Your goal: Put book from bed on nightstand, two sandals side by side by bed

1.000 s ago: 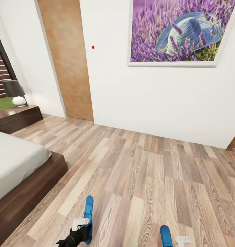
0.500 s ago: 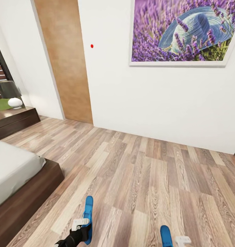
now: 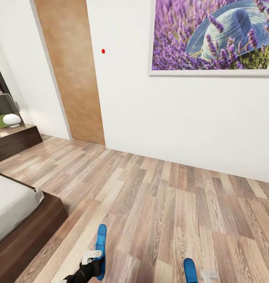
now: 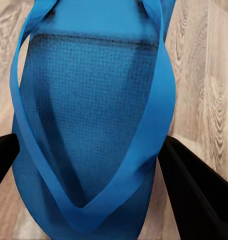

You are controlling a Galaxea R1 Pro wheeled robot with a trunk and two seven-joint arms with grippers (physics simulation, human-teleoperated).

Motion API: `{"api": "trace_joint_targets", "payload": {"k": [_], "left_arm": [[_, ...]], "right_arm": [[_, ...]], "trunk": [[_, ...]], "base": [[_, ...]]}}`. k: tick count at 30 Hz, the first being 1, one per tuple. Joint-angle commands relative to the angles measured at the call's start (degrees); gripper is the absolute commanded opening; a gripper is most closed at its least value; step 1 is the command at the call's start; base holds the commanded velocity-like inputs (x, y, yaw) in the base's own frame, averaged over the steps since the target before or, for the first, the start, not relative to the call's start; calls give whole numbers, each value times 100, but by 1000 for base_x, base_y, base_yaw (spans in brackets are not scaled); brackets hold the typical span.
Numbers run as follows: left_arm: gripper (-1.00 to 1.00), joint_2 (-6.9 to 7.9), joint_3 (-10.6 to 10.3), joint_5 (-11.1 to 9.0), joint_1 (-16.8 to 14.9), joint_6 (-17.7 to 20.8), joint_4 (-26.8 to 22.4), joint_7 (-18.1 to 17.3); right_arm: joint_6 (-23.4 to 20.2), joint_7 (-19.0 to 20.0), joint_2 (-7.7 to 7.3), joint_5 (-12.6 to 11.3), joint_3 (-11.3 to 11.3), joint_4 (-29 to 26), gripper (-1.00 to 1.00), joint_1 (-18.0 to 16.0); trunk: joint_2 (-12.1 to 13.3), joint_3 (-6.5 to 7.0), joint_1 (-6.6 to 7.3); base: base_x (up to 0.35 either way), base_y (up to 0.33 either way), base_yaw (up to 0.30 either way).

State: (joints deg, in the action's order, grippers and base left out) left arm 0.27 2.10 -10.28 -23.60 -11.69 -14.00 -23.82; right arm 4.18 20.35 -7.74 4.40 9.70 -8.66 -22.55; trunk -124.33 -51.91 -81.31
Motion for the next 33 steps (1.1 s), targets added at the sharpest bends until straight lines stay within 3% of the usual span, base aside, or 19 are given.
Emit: {"api": "trace_joint_targets", "payload": {"k": [1, 23, 33], "left_arm": [[-100, -1, 21, -36, -4, 1, 8, -44], [-100, -9, 27, -35, -4, 1, 8, -35], [-100, -9, 26, -35, -5, 0, 7, -35]], "right_arm": [[20, 32, 0, 43, 50, 5, -100, -4], [21, 22, 0, 43, 50, 5, -100, -4], [21, 56, 0, 43, 50, 5, -100, -4]], "trunk": [[-2, -5, -2], [-2, -5, -2], [-2, -5, -2]], "base": [[323, 0, 0], [323, -19, 0], [323, -71, 98]]}}
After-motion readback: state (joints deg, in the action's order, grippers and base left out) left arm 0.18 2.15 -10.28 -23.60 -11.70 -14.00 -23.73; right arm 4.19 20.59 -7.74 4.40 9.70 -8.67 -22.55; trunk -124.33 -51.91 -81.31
